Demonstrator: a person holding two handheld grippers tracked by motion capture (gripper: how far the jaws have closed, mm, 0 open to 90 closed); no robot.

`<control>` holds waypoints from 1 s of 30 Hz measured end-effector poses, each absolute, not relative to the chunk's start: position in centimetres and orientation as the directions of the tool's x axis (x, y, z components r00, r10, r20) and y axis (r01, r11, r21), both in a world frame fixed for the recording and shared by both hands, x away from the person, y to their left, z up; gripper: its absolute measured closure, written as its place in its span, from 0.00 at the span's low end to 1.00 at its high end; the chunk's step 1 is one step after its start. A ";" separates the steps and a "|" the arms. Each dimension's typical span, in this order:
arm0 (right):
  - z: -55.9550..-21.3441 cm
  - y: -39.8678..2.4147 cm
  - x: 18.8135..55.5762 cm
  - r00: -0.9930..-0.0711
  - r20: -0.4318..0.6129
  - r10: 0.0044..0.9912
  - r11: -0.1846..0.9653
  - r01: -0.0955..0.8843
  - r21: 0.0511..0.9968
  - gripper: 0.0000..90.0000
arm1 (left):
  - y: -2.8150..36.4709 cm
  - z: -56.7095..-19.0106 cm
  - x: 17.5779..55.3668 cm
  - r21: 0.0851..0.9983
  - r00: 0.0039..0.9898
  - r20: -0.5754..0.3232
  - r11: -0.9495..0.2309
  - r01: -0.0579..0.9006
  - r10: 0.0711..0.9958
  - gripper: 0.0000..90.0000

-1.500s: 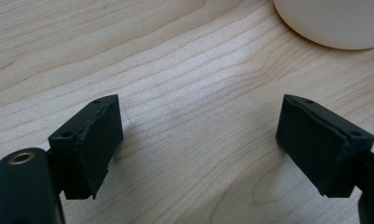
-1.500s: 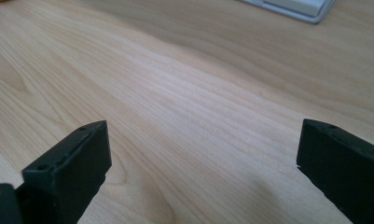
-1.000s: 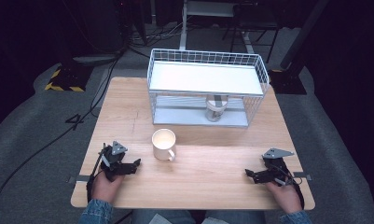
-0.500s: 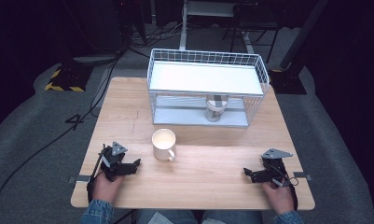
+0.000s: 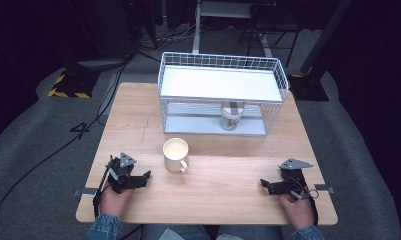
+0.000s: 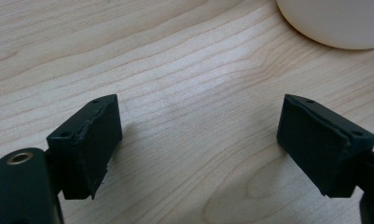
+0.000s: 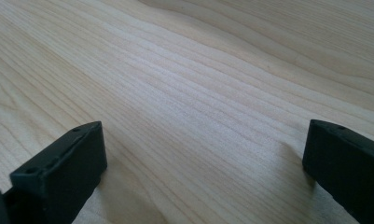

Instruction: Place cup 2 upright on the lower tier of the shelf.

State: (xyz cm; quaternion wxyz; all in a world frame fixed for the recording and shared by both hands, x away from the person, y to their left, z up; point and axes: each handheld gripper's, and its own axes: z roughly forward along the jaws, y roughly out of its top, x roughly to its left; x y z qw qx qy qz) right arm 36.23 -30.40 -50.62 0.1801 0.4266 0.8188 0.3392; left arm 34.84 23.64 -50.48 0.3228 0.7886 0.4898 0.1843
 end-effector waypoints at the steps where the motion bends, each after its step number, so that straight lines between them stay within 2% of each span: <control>1: -50.6 -30.4 36.2 -0.571 -0.005 0.821 0.405 0.577 0.709 0.00 | 23.6 -50.5 34.9 0.689 0.454 -0.025 -0.314 0.654 0.891 0.15; 4: -50.6 -30.4 36.3 -0.572 -0.005 0.821 0.406 0.577 0.709 0.00 | 23.5 -50.5 34.9 0.678 0.464 -0.021 -0.328 0.658 0.886 0.09; 11: -50.6 -30.4 36.3 -0.570 -0.004 0.822 0.404 0.578 0.709 0.00 | 23.5 -50.5 34.9 0.679 0.462 -0.021 -0.327 0.658 0.886 0.08; 14: -50.6 -30.3 36.3 -0.569 -0.004 0.822 0.403 0.578 0.709 0.00 | 23.6 -50.5 35.0 0.677 0.466 -0.038 -0.320 0.662 0.884 0.00; 21: -50.6 -30.3 36.3 -0.569 -0.004 0.822 0.403 0.578 0.709 0.00 | 23.8 -49.2 34.3 0.759 0.487 -0.081 -0.263 0.595 0.870 0.00; 30: -50.6 -30.3 36.3 -0.569 -0.004 0.823 0.403 0.578 0.709 0.00 | 22.9 -47.3 33.2 0.842 0.541 -0.064 -0.245 0.480 0.839 0.00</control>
